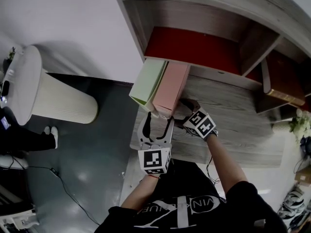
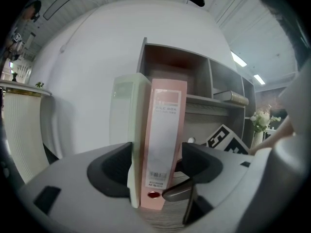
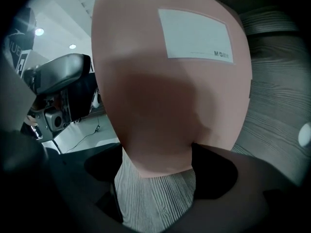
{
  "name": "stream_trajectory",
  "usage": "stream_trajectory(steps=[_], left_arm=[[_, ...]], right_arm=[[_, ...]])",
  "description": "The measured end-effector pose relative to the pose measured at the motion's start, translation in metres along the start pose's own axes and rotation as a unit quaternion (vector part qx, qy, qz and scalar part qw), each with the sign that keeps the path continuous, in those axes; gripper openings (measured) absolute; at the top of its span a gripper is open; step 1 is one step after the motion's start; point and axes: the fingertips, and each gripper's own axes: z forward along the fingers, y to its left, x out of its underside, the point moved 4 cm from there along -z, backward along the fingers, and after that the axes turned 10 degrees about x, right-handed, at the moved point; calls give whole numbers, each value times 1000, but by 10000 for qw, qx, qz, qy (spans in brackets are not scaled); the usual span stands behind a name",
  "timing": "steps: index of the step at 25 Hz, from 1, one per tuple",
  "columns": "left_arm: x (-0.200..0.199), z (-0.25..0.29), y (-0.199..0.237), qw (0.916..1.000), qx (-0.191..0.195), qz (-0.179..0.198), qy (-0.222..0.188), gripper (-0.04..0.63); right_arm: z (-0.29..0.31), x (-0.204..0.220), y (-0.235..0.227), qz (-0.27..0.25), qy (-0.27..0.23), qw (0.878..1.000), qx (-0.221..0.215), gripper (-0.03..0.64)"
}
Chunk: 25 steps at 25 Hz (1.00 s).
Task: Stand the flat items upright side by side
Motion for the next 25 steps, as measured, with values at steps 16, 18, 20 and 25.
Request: stream_trajectory(steps=[16, 18, 20, 25], left_arm=[[8, -5, 3, 9997, 164, -173, 73, 319], [9, -7, 4, 9997, 168, -173, 81, 321], [10, -9, 5, 9996, 188, -186, 88, 319], [10, -15, 5, 9993, 316, -193, 92, 295]], right_arm=[[-1, 1, -8, 128, -109, 9996, 241, 448], [-4, 0, -7, 142, -137, 9994, 287, 438], [-9, -3, -6, 219, -219, 9990, 336, 425], [-32, -10, -2, 513, -564, 9959, 485, 358]])
